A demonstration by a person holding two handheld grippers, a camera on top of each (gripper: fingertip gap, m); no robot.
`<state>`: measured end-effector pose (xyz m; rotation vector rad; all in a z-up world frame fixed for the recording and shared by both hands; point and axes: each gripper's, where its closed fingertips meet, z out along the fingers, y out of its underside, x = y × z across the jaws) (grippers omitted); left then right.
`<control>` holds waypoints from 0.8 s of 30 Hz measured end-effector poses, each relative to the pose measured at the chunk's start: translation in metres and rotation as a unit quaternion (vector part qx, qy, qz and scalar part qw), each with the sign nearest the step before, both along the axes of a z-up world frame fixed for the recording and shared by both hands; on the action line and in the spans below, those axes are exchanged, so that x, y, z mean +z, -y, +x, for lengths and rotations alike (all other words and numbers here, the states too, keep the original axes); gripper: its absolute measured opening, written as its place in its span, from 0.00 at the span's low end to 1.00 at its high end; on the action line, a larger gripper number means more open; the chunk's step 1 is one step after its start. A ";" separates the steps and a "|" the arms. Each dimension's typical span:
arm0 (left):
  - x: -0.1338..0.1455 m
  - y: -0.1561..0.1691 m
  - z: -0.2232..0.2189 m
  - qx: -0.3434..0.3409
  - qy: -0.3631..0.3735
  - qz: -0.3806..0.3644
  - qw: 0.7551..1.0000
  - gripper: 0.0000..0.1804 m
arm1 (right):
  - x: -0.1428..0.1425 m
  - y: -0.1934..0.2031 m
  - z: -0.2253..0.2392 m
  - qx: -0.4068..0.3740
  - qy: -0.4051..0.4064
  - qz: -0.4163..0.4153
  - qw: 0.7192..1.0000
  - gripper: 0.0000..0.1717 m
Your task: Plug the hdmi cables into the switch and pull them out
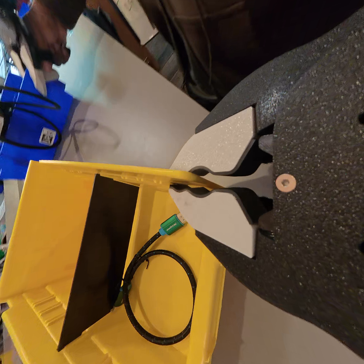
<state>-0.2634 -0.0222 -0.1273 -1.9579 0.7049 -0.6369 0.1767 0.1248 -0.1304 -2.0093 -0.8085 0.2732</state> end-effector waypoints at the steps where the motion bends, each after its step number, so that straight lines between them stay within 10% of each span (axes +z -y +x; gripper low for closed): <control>1: 0.000 0.006 0.005 -0.020 0.003 -0.005 1.000 0.03 | 0.000 -0.002 -0.008 0.023 -0.001 -0.003 1.000 0.06; 13: -0.001 0.080 0.025 -0.183 0.021 -0.082 0.979 0.05 | 0.000 -0.034 -0.077 0.316 -0.011 -0.021 0.949 0.03; 24: 0.000 0.118 0.025 -0.231 0.026 -0.114 0.966 0.05 | -0.001 -0.076 -0.096 0.394 -0.031 -0.086 0.914 0.03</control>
